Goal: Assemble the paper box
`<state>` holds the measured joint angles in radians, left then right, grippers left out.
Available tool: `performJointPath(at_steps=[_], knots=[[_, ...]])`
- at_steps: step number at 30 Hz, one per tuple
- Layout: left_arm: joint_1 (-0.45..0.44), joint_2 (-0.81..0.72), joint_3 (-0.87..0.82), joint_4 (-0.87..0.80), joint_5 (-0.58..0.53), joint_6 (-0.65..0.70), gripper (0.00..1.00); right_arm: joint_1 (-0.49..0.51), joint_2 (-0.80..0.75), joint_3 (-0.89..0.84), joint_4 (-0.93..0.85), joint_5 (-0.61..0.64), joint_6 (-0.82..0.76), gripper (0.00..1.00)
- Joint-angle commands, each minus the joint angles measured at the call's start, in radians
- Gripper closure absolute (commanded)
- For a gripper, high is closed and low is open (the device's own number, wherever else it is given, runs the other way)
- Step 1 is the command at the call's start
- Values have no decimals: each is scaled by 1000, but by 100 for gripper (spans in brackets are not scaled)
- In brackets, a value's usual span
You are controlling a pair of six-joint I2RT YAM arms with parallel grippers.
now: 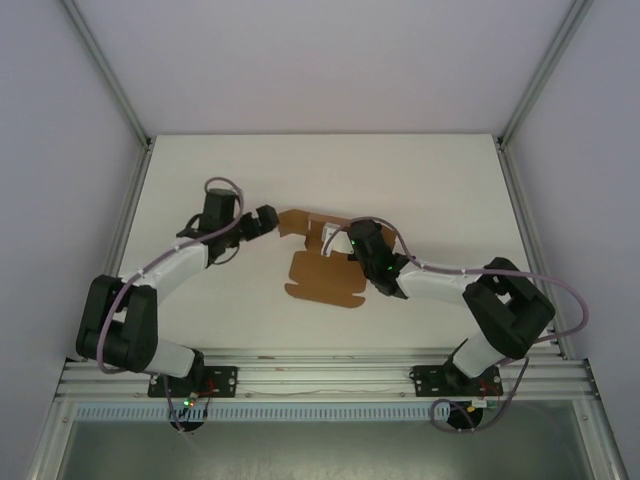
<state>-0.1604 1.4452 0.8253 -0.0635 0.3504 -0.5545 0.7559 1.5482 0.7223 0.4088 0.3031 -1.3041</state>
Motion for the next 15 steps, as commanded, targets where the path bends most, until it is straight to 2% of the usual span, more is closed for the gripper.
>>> performJointPath(at_steps=[1,6,9,13,15], knots=[[58,78,95,-67,0,82,0,-6,-11,22,-8,-36,-16,100],[59,239,246,-49,88,156,0,-6,-10,33,-12,-56,-4,100],[55,318,309,-65,220,202,0,-6,-5,34,3,-51,3,100],[22,321,252,-4,304,221,1,-9,10,44,3,-28,12,100],[-4,301,214,3,307,232,10,-12,16,52,-3,-18,18,100]])
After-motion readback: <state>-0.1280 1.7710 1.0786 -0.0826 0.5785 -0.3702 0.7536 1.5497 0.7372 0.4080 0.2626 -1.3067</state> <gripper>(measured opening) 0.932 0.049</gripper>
